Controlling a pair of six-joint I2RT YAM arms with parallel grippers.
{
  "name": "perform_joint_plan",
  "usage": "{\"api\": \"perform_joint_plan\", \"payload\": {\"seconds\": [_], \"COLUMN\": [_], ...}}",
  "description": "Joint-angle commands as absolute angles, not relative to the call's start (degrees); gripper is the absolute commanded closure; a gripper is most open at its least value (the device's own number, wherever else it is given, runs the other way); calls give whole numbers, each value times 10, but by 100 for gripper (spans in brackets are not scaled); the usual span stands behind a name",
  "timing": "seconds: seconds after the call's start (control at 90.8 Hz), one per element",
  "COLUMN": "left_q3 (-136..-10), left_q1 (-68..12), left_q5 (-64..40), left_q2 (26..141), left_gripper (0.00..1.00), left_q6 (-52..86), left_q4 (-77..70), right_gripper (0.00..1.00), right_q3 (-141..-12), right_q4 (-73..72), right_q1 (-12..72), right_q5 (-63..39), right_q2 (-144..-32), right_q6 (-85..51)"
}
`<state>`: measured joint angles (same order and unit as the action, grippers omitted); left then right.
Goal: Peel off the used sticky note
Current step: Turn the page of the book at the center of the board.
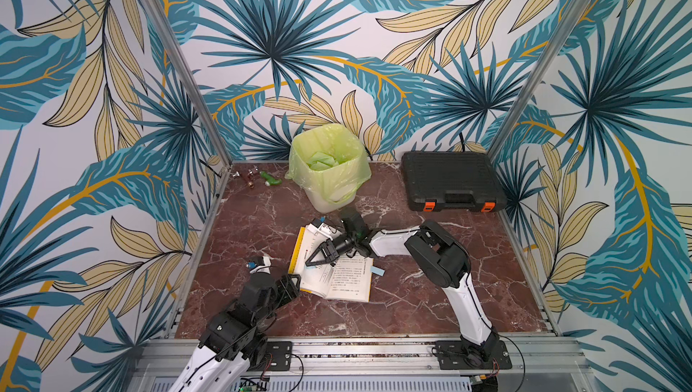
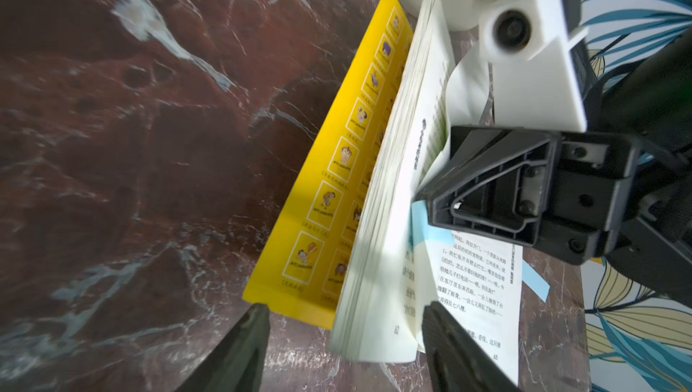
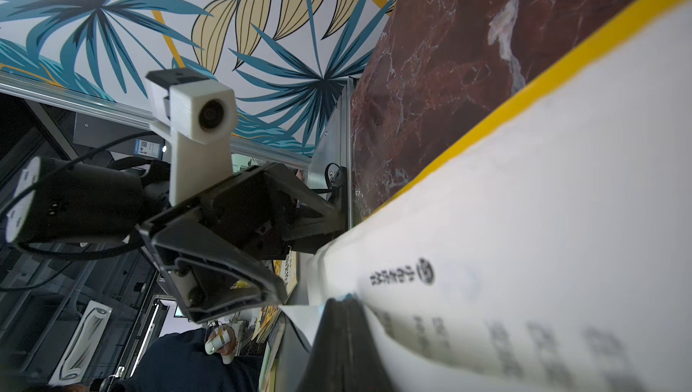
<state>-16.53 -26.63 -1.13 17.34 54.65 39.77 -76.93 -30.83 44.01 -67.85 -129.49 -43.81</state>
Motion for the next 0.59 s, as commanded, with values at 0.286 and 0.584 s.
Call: {"api": "perform_joint_plan", "payload": {"seconds": [0.286,0.584], "left_q3": [-258,-223], "left_q1": [-259,-258], "left_q5": [-19,-29], "left_q2": [236,299], "left_gripper": [48,65], "left_q6": [434,440], "left_q4": [325,219], "right_gripper": [100,100], "right_q3": [-763,-761], "right_q4": [-337,-332], "right_q1": [439,440], "right_q5": [-682,-680], "right_q2": [-1312,-1313], "right_q6": [-455,-451]}}
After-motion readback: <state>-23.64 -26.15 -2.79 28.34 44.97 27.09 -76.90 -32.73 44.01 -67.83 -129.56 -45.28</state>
